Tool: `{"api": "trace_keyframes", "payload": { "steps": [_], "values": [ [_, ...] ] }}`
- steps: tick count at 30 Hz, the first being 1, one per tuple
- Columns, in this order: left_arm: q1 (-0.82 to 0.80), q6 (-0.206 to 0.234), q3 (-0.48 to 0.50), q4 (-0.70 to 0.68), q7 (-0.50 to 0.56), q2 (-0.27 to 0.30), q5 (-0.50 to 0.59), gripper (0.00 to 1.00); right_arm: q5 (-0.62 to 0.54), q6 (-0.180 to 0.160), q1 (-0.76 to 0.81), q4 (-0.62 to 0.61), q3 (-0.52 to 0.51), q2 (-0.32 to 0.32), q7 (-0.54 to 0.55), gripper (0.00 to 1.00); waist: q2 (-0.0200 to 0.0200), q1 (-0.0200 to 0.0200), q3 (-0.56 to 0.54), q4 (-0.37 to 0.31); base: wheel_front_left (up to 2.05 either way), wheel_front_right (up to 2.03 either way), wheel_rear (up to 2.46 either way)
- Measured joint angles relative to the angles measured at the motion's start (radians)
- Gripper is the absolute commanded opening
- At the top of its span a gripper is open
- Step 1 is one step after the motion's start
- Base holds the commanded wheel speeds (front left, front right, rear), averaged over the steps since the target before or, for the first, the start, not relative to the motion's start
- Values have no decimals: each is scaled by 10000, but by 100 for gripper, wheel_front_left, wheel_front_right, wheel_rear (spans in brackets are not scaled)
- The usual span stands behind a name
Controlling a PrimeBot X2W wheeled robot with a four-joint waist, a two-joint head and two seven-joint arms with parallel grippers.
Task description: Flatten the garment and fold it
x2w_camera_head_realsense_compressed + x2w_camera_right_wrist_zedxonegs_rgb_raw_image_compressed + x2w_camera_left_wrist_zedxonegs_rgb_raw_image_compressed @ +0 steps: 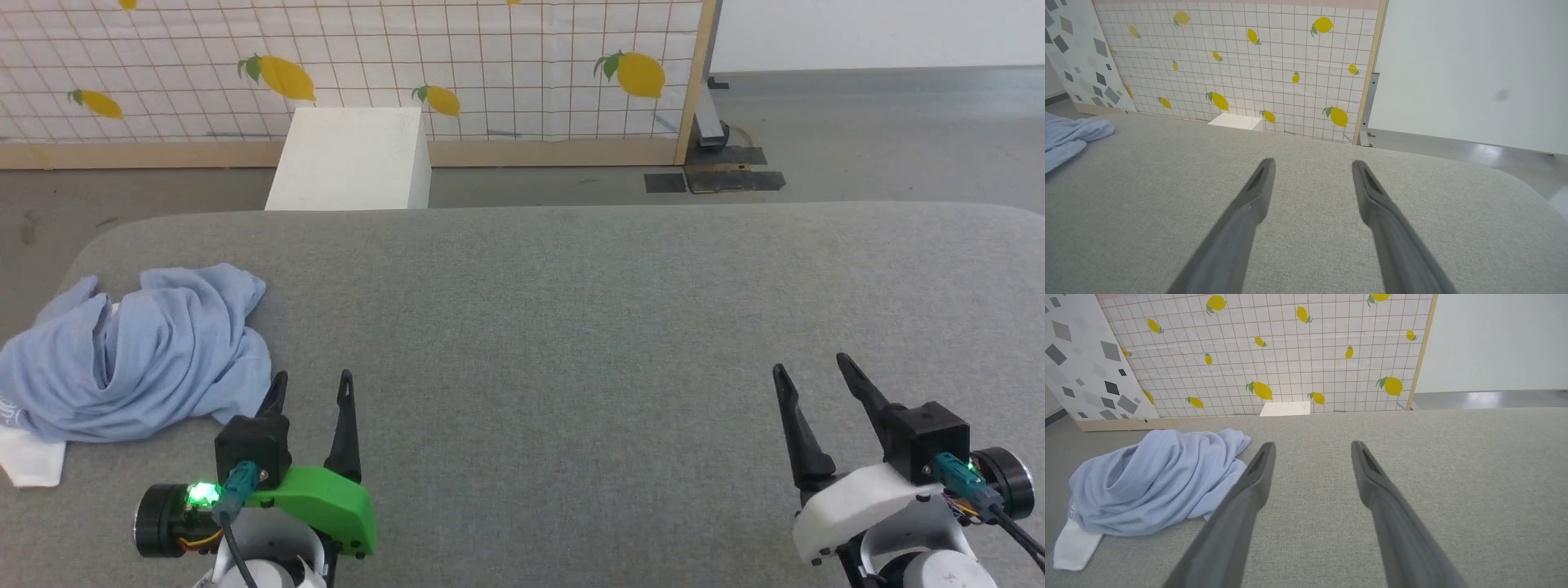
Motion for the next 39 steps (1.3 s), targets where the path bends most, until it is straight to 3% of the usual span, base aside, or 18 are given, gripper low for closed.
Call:
{"api": "trace_keyframes", "payload": {
  "steps": [39],
  "values": [
    [-105, 880, -374, 635, -836, 180, -740, 100, 211, 0, -61, 422, 98, 2, -508, 100, 0, 0, 61, 2015, 0, 0, 0]
  ]
}}
